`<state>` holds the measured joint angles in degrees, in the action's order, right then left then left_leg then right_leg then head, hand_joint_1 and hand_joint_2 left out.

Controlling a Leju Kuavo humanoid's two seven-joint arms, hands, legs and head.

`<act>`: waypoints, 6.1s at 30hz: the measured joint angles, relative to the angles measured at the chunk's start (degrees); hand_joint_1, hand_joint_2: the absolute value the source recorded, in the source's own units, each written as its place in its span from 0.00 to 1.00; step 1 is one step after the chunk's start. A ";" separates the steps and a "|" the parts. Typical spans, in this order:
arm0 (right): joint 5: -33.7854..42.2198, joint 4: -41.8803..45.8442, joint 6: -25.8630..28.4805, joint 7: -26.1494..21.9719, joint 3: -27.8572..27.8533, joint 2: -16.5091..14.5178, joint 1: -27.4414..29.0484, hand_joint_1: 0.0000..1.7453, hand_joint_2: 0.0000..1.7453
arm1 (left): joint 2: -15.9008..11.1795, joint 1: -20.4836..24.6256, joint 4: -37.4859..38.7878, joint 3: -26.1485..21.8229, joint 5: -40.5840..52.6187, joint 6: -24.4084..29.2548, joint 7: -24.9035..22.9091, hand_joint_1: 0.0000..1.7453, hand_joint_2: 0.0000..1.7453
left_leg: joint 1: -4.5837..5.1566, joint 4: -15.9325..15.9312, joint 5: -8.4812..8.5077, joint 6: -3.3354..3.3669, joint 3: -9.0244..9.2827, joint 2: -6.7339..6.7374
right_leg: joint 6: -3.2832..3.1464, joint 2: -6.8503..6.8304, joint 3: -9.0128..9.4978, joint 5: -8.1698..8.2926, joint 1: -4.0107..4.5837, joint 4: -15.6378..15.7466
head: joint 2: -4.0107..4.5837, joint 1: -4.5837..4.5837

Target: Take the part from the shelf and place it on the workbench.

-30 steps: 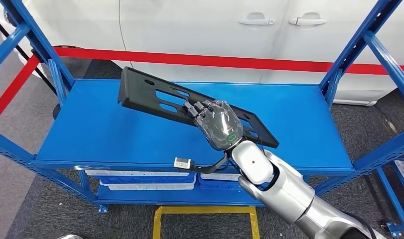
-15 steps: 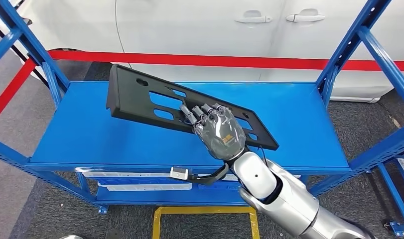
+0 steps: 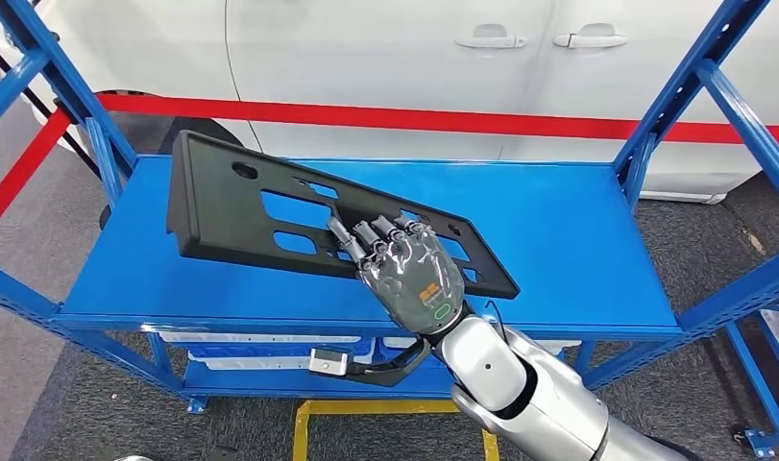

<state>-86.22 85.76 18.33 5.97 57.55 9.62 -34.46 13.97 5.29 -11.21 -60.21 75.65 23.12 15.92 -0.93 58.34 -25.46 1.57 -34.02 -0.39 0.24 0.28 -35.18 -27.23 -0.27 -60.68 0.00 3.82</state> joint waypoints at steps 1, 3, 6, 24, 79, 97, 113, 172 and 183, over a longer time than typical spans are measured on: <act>-0.15 0.10 0.03 0.01 0.03 -0.01 0.02 1.00 1.00 | 0.08 0.04 0.00 -0.01 -0.01 0.02 -0.01 0.00 0.00 | -0.16 -0.22 0.14 0.32 0.08 0.04 | 0.24 -0.02 -1.00 -1.39 -0.04 -2.21 | 0.00 0.01; -0.51 0.21 0.03 0.02 0.11 -0.01 0.23 1.00 1.00 | 0.15 0.07 0.00 -0.02 -0.01 0.03 0.03 0.00 0.00 | -0.15 -0.24 0.17 0.61 0.06 0.07 | 0.58 -0.04 -4.29 -4.86 -0.21 -9.37 | 0.00 0.02; -0.95 0.22 -0.13 0.11 0.48 -0.01 0.66 1.00 1.00 | 0.17 -0.01 0.00 -0.06 -0.02 0.02 0.09 0.00 0.00 | -0.15 -0.05 0.07 0.60 0.04 0.02 | 0.89 -0.08 -6.40 -4.88 -0.56 -13.56 | 0.01 0.02; -1.46 0.38 -1.72 -0.06 1.68 -1.96 -0.68 1.00 1.00 | 0.36 -0.09 0.00 -0.08 -0.05 -1.89 3.71 0.00 1.00 | -0.02 6.18 -2.01 -1.82 -2.30 0.05 | -1.70 -0.20 0.32 1.24 -0.16 0.83 | 0.02 -0.05; 4.45 -4.67 -3.77 1.47 2.29 -6.57 -3.64 1.00 1.00 | -2.16 0.80 0.00 -0.38 0.19 -3.69 2.80 0.00 1.00 | -0.02 9.75 -5.02 -2.50 -5.45 0.20 | -2.61 -0.47 1.17 1.29 -0.01 1.62 | 0.01 -0.02; 4.50 -6.16 -3.67 1.42 2.23 -7.15 -3.41 1.00 1.00 | -2.40 0.90 0.00 -0.46 0.15 -3.56 2.33 0.00 1.00 | 0.03 -0.29 0.71 0.49 -0.14 0.49 | 0.79 -0.28 -6.40 -6.07 -0.29 -14.18 | 0.01 0.03; 8.26 -6.62 0.05 0.28 2.10 -8.46 -1.94 1.00 1.00 | -2.56 0.74 0.00 -0.74 0.19 -3.23 2.07 0.00 1.00 | -0.16 14.95 -7.72 -2.95 -5.79 0.41 | -2.60 -0.55 -0.94 2.67 0.02 1.09 | 0.01 -0.04; 18.40 -3.46 4.71 -3.95 -3.65 -8.88 1.63 1.00 1.00 | -2.73 0.54 0.04 -1.45 -0.05 -2.85 1.91 0.00 1.00 | -0.03 12.73 -7.73 -2.84 -5.92 0.71 | -2.83 -0.64 1.26 1.64 -0.07 2.03 | 0.01 -0.04; 20.49 -3.45 4.29 -4.28 -3.75 -8.81 1.62 1.00 1.00 | -2.74 0.56 0.04 -1.48 -0.16 -3.25 2.43 0.00 1.00 | 0.04 -0.97 -3.21 -0.83 4.66 0.80 | -0.07 -0.46 -2.94 4.14 0.08 0.26 | 0.00 0.04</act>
<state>-65.73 82.31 22.62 1.68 53.80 0.81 -32.84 11.23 5.84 -11.17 -61.69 75.49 19.87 18.35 -0.89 57.37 -28.67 0.74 -29.36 0.41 0.18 -0.18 -38.12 -23.09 -0.19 -60.42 0.00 3.87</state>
